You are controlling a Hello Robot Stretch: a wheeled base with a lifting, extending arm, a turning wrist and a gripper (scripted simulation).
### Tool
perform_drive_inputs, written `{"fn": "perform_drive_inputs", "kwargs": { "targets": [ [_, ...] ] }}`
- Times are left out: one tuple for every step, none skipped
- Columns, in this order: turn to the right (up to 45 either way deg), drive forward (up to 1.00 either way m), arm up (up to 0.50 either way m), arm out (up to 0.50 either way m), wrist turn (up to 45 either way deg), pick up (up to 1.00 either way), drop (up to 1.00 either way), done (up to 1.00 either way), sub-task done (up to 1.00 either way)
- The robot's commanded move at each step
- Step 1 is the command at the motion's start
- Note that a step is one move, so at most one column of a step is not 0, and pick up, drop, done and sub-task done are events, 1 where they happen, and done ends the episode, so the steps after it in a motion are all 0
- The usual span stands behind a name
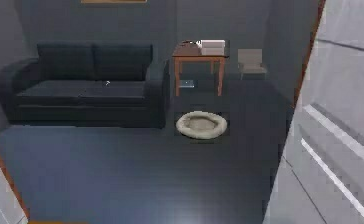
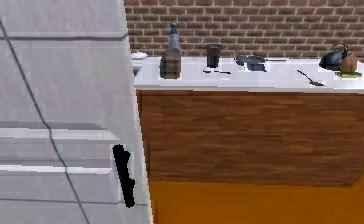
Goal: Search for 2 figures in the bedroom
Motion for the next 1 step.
{"fn": "perform_drive_inputs", "kwargs": {
  "targets": [
    [0.0,1.00,0.00,0.00,0.0,0.00,0.00,0.00,0.00]
  ]
}}
